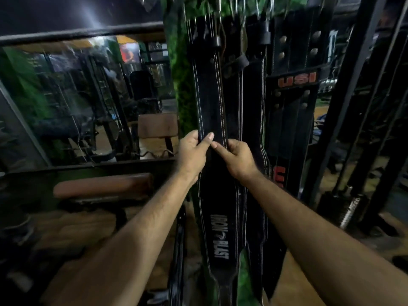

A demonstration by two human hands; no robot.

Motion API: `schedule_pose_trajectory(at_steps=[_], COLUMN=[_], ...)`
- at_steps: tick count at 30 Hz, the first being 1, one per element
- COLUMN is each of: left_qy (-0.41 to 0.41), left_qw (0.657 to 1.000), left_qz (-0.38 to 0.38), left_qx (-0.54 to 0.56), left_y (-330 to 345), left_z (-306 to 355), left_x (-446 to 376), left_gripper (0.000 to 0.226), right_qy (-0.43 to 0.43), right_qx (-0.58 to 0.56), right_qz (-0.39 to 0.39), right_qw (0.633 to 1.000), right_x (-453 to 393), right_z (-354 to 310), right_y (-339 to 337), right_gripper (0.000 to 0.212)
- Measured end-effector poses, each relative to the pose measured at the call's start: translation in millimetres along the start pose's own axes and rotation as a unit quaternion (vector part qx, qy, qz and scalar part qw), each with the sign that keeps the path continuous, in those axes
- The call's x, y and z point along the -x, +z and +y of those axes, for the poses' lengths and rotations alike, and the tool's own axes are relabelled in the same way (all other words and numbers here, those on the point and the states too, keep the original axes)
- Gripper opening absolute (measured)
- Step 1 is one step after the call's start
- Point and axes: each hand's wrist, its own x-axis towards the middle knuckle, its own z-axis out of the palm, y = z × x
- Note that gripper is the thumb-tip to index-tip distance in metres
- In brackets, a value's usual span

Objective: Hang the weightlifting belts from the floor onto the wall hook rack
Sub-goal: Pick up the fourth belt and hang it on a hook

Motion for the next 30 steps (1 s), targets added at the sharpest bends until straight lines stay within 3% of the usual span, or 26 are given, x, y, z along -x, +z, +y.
schedule_pose_trajectory(at_steps=[2,3,4,7,16,19,23,27,30], left_qy=[-0.024,-0.029,-0.023,-0.039,-0.18,-0.196,-0.209,-0.232,-0.248], left_qw=[1.0,0.999,0.999,0.999,0.979,0.974,0.97,0.965,0.96], left_qz=[-0.01,-0.012,-0.018,-0.027,-0.072,-0.073,-0.083,-0.09,-0.091], left_qx=[-0.017,-0.031,-0.037,-0.019,-0.07,-0.084,-0.093,-0.079,-0.093], left_y=[-8.6,-11.6,-13.6,-20.1,-42.0,-43.9,-39.5,-37.4,-33.7], left_z=[-38.0,-51.0,-54.8,-73.1,-216.0,-261.6,-302.9,-337.7,-357.5], left_x=[11.5,17.0,24.1,34.9,116.4,139.5,151.9,163.5,179.4], left_gripper=[0.058,0.06,0.053,0.01,0.019,0.031,0.005,0.012,0.011], right_qy=[0.013,0.015,0.017,0.047,0.196,0.211,0.242,0.272,0.299], right_qx=[-0.023,-0.041,-0.062,-0.112,-0.077,-0.051,-0.037,-0.05,-0.023], right_qz=[-0.018,-0.02,-0.019,-0.018,-0.07,-0.03,-0.008,0.002,-0.009], right_qw=[1.0,0.999,0.998,0.992,0.975,0.976,0.969,0.961,0.954], right_x=[20.6,28.8,34.4,45.4,140.8,174.3,197.7,216.7,235.0], right_z=[30.1,41.4,50.2,73.0,204.6,246.0,283.1,314.4,335.9], right_y=[4.8,7.1,8.8,12.3,37.2,47.7,60.0,63.4,64.1], right_gripper=[0.038,0.024,0.016,0.025,0.027,0.028,0.031,0.028,0.038])
